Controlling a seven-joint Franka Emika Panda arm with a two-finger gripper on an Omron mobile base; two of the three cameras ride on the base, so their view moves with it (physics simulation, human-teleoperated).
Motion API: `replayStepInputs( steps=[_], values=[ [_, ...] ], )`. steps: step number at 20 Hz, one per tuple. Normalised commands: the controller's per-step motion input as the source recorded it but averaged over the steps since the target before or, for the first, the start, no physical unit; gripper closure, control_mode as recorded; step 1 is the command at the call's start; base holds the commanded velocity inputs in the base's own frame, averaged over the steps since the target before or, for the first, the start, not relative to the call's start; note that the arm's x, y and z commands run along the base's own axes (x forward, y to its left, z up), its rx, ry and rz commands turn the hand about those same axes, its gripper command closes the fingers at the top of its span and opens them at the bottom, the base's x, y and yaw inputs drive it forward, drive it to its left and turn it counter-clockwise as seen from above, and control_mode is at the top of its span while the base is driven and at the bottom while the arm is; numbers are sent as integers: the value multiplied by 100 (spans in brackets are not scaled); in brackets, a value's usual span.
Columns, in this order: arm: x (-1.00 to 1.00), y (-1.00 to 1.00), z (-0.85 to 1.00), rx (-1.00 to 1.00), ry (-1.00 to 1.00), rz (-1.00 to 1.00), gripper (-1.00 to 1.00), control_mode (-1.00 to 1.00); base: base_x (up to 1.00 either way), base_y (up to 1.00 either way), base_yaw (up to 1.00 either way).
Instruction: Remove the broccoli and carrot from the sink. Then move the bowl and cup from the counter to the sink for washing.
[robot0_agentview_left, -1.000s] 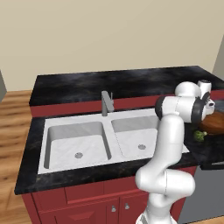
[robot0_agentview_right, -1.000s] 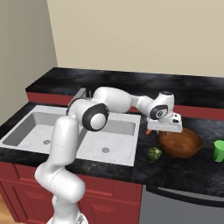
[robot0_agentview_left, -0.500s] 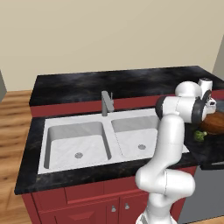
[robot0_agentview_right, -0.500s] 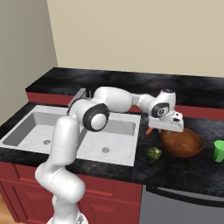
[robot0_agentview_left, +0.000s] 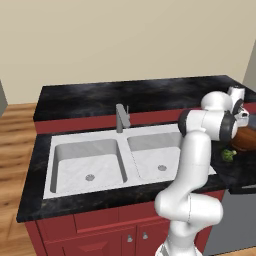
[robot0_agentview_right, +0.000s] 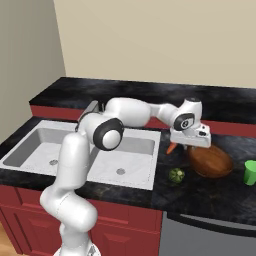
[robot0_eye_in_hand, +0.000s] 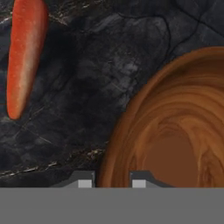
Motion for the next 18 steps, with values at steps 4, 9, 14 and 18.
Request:
replayStepInputs(
  steps=[4, 9, 14, 18],
  values=[
    [0, 1, 21, -1, 0, 0, 100, -100, 0, 0, 0],
    [0, 2, 25, -5, -1, 0, 100, -100, 0, 0, 0],
    [0, 8, 26, -5, -4, 0, 100, -100, 0, 0, 0],
    [-4, 18, 28, 0, -3, 0, 100, -100, 0, 0, 0]
  ],
)
